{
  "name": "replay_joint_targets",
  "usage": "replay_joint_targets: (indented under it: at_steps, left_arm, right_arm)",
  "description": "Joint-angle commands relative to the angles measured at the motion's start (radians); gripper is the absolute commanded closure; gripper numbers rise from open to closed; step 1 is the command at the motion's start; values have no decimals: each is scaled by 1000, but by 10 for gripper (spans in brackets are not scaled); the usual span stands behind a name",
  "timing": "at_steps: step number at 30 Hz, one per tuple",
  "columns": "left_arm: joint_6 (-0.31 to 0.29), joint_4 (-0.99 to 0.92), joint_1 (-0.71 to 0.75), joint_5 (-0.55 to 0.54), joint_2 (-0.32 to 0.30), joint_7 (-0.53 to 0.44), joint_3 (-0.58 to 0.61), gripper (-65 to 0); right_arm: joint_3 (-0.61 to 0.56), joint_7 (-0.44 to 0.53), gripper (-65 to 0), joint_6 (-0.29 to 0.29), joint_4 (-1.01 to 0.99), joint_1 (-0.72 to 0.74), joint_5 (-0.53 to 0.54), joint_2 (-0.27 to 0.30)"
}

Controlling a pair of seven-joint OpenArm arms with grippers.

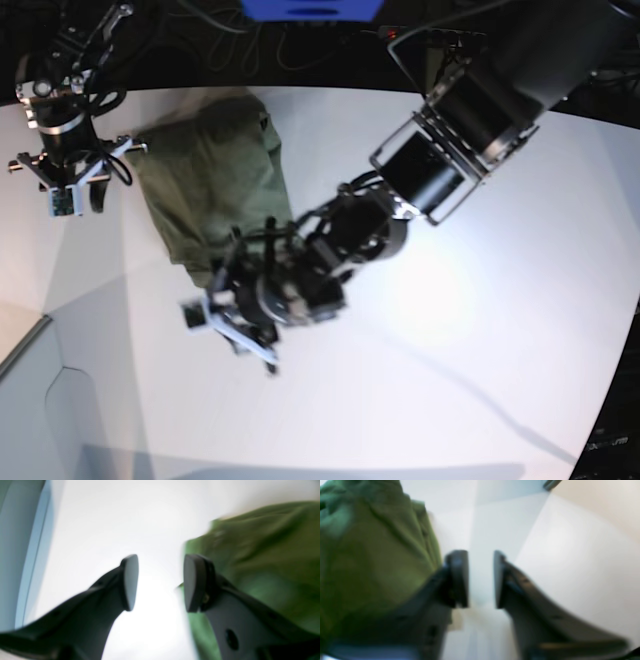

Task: Layout the t-shirt on the table in an organized manner, then fold the t-shirt properly
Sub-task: 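Push the folded shirt with the left gripper toward the right gripper, then pat the folded shirt flat with the right gripper and withdraw the left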

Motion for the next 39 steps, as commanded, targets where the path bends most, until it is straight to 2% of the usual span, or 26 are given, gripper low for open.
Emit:
replay_joint_targets:
  at_steps: [1, 4, 7, 9, 13, 18, 24, 29, 35, 39]
  left_arm:
    - [17, 54, -12, 0, -9, 6, -69, -280]
    - [9, 206, 91, 10, -50, 87, -270, -280]
    - [9, 338, 200, 8, -93, 159, -426, -280]
    - [9, 399, 266, 3, -120, 190, -497, -280]
    - [9, 467, 390, 2, -159, 202, -624, -280]
    - [8, 499, 502, 2, -164, 204, -781, -280]
    - [8, 499, 542, 10, -164, 205, -851, -280]
    - [8, 500, 565, 10, -166, 207, -858, -280]
    - [8, 500, 604, 10, -166, 207, -859, -280]
    - [8, 500, 624, 10, -166, 205, -859, -280]
  right_arm:
    - [-25, 18, -77, 0, 26, -6, 16, 3]
    - [-149, 23, 0, 0, 38, -75, 18, 3]
    - [-287, 23, 0, 0, 37, -135, 18, 3]
    - [-336, 21, 0, 0, 37, -157, 18, 3]
    - [-361, 26, 0, 0, 12, -170, 18, 3]
    - [-362, 27, 0, 0, -61, -163, 18, 3]
    - [-405, 27, 0, 0, -120, -164, 18, 3]
    - [-427, 32, 0, 0, -201, -160, 18, 3]
    - [-417, 110, 0, 0, -304, -137, 18, 3]
    - [-417, 119, 0, 0, -314, -126, 18, 3]
